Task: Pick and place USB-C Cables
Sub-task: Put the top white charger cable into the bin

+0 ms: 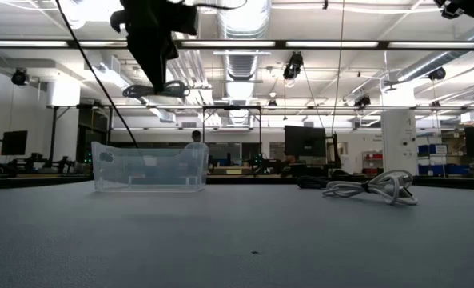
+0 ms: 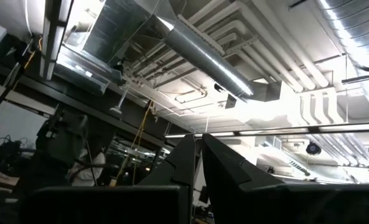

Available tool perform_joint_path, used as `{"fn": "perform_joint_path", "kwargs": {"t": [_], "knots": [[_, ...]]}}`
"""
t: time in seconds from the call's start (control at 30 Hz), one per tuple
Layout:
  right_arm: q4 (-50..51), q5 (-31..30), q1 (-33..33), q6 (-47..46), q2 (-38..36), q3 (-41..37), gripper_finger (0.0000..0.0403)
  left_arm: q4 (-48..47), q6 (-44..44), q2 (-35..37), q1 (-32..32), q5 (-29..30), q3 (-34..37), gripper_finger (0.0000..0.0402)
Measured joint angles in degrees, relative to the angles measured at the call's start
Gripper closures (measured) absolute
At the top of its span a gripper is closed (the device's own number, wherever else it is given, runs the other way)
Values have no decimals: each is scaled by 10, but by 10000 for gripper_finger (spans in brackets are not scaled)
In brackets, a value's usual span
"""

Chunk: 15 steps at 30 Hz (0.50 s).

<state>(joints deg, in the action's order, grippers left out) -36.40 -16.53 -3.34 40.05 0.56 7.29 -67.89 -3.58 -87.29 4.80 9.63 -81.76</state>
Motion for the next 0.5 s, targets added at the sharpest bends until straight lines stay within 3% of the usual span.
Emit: {"fn": "perform_joint_path", "kwargs": {"t": [0.5], "knots": [[1, 0, 0, -11, 0, 0, 380, 90, -108, -1, 91, -1, 103, 377]]}}
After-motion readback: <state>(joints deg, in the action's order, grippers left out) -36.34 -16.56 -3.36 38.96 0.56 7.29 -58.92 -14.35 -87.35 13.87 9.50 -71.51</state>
